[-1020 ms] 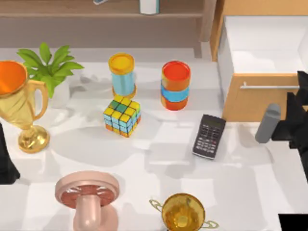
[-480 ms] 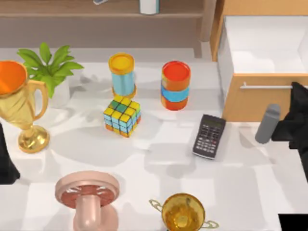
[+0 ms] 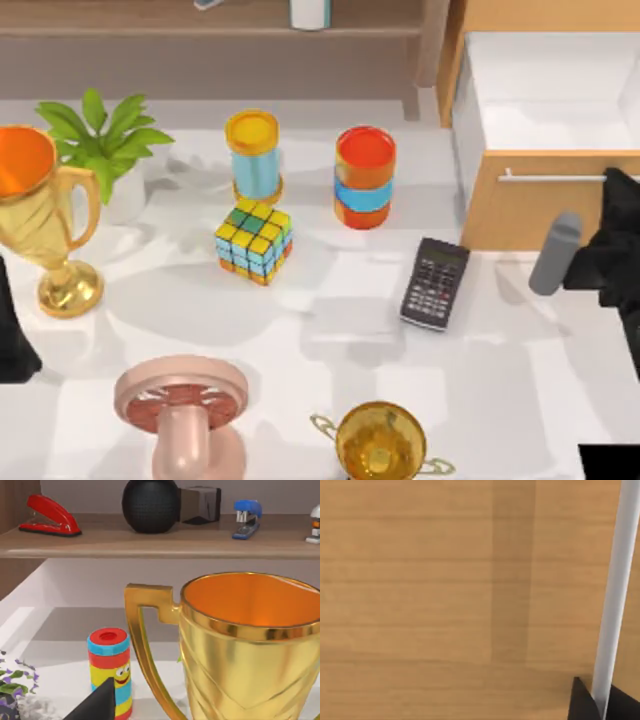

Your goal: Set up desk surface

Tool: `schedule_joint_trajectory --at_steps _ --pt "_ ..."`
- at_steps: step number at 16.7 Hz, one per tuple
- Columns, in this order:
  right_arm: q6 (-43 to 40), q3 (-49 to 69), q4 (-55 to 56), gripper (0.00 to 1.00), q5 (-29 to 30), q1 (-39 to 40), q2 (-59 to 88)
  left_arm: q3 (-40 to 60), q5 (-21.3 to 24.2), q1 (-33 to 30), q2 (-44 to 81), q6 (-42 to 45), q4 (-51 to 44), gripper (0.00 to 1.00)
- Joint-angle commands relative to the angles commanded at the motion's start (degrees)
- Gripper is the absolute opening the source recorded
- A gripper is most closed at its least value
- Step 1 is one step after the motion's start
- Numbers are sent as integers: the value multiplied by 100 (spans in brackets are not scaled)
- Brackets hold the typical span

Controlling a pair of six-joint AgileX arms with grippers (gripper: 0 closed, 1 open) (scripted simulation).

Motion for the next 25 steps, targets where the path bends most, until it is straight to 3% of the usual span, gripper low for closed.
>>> schedule_joint_trajectory --at_steps 7,15,25 --pt "-6 1154 -792 0 -321 -326 356 0 0 0 0 0 0 100" --pt "7 1396 -966 0 -371 -372 430 0 0 0 0 0 0 100" --pt "0 2830 -1824 0 -620 -628 1004 0 0 0 0 0 0 100"
